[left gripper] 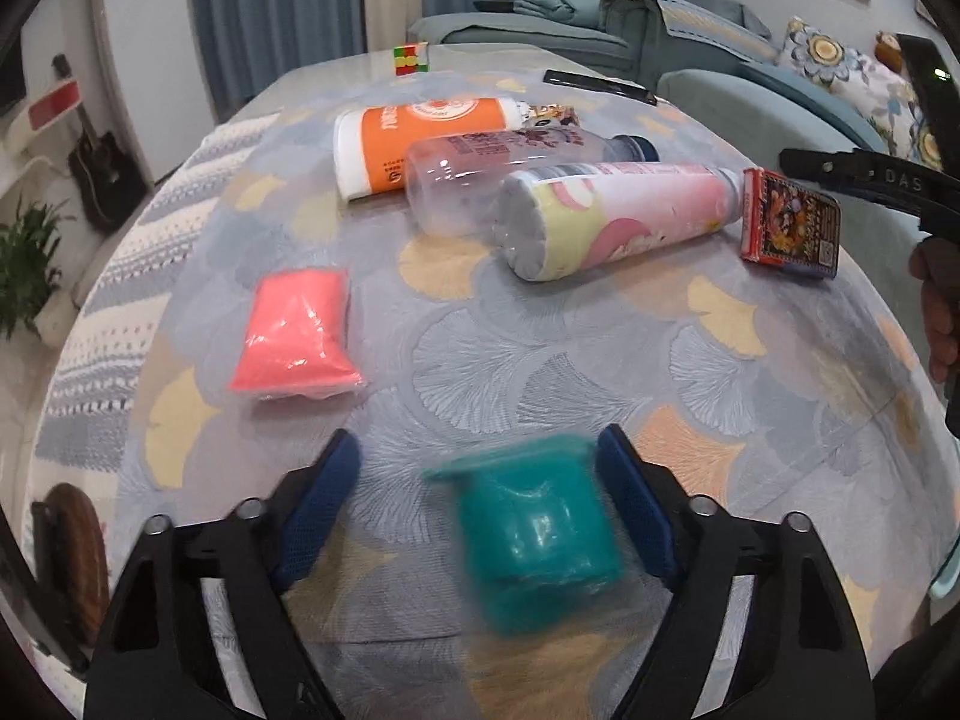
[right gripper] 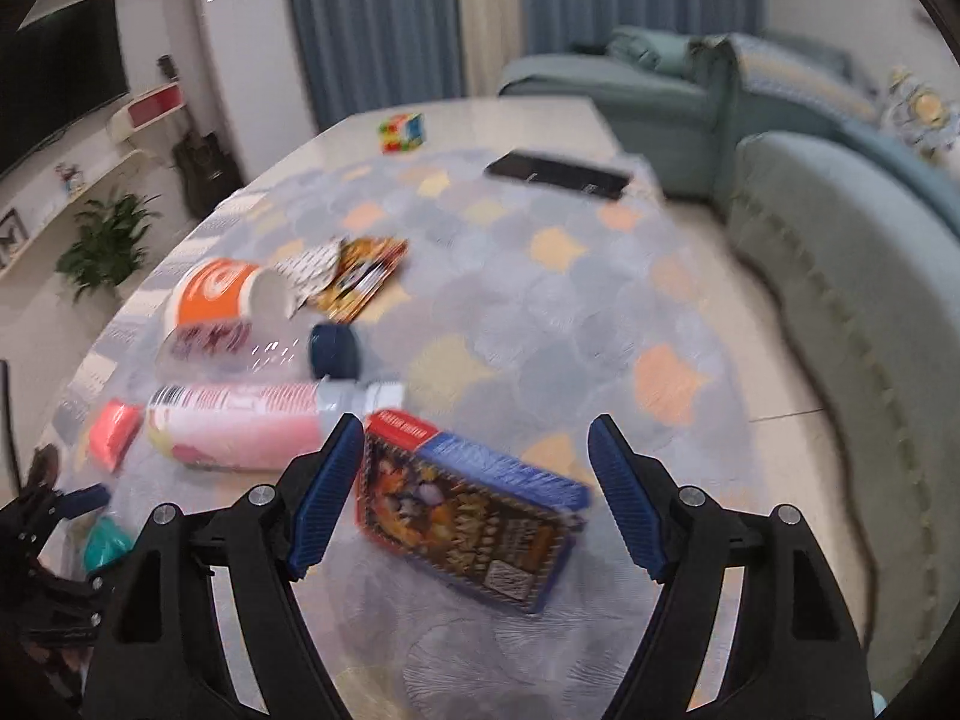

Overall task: Collect trash
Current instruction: 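Grasp the teal packet with the left gripper while the right gripper grasps the blue box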

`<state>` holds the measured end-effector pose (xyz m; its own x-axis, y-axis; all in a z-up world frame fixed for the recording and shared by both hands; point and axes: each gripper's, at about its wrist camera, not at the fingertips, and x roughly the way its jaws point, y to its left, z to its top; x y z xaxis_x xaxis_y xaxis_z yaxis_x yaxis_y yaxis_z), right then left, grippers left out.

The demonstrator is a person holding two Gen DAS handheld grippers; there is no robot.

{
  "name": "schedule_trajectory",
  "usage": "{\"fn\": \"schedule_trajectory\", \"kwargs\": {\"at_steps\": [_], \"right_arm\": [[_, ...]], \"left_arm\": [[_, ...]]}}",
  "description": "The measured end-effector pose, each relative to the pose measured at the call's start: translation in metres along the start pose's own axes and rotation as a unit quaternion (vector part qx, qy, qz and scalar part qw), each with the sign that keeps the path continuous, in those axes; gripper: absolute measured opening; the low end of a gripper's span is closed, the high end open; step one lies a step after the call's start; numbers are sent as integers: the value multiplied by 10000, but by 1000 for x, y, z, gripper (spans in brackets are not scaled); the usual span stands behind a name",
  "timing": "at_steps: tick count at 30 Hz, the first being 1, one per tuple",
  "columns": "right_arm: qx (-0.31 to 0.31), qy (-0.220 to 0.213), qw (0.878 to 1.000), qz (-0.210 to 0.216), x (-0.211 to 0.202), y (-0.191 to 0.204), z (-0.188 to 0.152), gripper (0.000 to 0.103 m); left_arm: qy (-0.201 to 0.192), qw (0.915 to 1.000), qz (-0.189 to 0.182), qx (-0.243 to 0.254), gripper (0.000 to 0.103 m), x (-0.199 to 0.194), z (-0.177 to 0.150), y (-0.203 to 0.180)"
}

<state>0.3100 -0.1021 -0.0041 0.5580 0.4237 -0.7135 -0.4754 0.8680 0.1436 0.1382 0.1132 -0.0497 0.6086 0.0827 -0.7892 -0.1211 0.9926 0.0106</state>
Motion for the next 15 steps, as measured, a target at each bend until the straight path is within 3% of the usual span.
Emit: {"fn": "schedule_trajectory", "kwargs": {"at_steps": [3,7,12,15], "right_arm": [[-42,67,10000,18,8,3,-3,73],[-148,105,9998,77,8,10,-6,73],[-377,220,9988,-210,0,9,-13,73],[-217,341,9991,145,-15,4,-13,73]], "left_arm": [[-48,9999,34,130,53,-3,0,-7],[-64,9998,27,188,51,-4,0,-10],[-91,9998,-27,153,49,-8,-1,-10],[-103,9998,-27,163,49,-9,-2,-9]]}}
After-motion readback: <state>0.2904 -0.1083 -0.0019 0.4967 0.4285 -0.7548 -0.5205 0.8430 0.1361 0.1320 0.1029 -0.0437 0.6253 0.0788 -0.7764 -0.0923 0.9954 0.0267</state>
